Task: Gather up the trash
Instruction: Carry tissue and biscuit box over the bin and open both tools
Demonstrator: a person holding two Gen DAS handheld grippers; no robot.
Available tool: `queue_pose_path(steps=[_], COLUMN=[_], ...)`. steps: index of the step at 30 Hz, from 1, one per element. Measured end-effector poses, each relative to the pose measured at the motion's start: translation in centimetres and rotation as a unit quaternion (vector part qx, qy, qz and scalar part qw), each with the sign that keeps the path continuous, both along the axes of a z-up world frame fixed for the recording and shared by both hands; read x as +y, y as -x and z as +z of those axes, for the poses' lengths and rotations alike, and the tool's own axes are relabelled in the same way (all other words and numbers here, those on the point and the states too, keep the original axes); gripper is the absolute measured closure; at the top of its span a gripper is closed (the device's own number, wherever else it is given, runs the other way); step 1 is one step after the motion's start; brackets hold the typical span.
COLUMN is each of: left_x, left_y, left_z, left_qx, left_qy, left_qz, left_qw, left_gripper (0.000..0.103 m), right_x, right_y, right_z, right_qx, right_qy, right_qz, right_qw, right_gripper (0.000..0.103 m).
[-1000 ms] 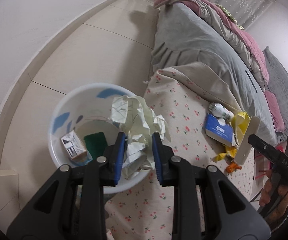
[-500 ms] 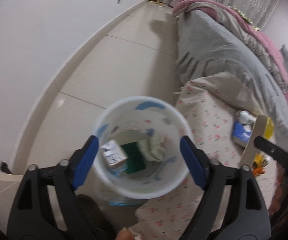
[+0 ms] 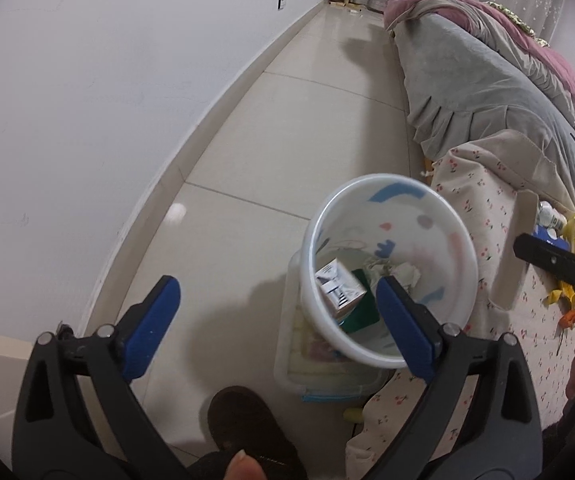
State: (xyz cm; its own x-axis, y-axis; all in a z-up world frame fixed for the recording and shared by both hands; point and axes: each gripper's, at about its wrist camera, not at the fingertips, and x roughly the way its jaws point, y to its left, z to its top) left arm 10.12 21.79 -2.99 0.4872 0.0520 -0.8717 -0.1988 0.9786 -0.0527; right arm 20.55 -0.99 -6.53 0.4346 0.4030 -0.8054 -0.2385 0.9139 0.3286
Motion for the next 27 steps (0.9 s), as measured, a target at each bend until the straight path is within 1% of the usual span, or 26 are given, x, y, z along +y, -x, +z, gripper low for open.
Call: queue_pose_path(steps=[5, 7, 9, 13, 16, 22, 27], left_x=[0.5, 0.5, 0.6, 0.4, -0.1, -1.6, -3.6], left_y=[0.3, 0.4, 0.5, 0.5, 0.5, -0.1, -0.8], left_z=[-0.2, -0.2, -0.1, 0.1, 0.2, 0.5, 0.9], left_qx=[0.007, 0.008, 0.010, 0.010, 0.010, 0.014, 0.014], left_qy=[0.003, 0.005, 0.012, 0.018, 0.020, 0.023, 0.028], left_qz=[0.000, 0.000, 0.000, -0.003, -0.008, -0.023, -0.037], left_qw=[1.0000, 1.0000, 0.9999, 0.9998, 0.9997, 0.9994, 0.9989], left_gripper=[0.005, 0.005, 0.005, 0.005, 0.005, 0.005, 0.005], right_x=[1.7, 2.1, 2.3, 2.3, 1.8, -0.7, -3.5], right_y=[-0.4, -0.6, -0.6, -0.4, 0.0, 0.9, 1.9], right_z=[-0.5, -0.6, -0.7, -0.5, 0.0, 0.9, 1.7], right_qx=[-0.009, -0.010, -0.010, -0.015, -0.017, -0.018, -0.027], right_qy=[0.001, -0.005, -0.007, 0.003, 0.010, 0.026, 0.058], right_qz=[0.008, 0.011, 0.009, 0.008, 0.004, -0.011, -0.022], right_qw=[1.000, 1.000, 1.000, 1.000, 1.000, 0.999, 0.998], right_gripper=[0.037, 0.034, 0.026, 0.025, 0.025, 0.024, 0.024])
